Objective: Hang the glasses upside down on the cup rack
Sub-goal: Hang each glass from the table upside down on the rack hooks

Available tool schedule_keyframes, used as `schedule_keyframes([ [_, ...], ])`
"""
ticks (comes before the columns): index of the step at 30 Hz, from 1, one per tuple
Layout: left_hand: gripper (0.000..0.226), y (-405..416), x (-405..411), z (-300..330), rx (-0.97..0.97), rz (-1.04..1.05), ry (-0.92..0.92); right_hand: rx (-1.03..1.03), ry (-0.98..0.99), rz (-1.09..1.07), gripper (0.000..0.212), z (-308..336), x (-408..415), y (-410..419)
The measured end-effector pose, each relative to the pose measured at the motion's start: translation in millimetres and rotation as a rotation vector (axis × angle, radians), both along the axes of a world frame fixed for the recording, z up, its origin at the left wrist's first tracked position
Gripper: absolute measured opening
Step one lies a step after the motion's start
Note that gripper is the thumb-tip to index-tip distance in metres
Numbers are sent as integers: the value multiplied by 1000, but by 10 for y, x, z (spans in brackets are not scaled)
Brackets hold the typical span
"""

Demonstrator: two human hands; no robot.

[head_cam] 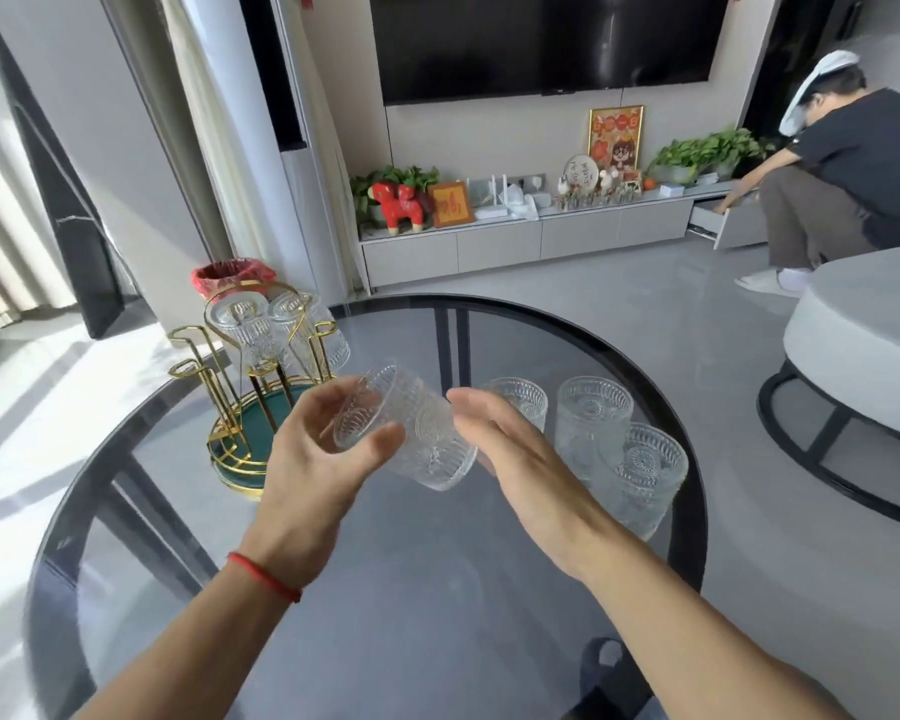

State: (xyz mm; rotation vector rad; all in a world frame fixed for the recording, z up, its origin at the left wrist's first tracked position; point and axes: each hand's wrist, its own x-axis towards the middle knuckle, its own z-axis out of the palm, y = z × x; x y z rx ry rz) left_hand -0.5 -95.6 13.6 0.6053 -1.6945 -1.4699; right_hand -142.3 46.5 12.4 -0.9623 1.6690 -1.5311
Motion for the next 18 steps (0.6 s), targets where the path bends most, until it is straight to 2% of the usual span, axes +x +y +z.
schedule_keyframes([
  [2,78,-101,43,-87,230,-23,98,32,-174,4,39,-20,96,-141],
  [4,78,-190,87,-161,355,-67,142,6,-360,5,36,-50,189,-282],
  [11,77,-428,298,-267,413,-105,110,-33,-673,38,31,-135,236,-562],
  [13,72,-447,374,-313,327,-91,-13,-10,-657,53,34,-141,187,-595],
  [16,71,-492,503,-382,-7,-61,-282,-27,-539,13,36,-141,99,-608],
  [18,66,-583,577,-410,-114,36,-319,-65,-462,-18,40,-103,51,-621],
])
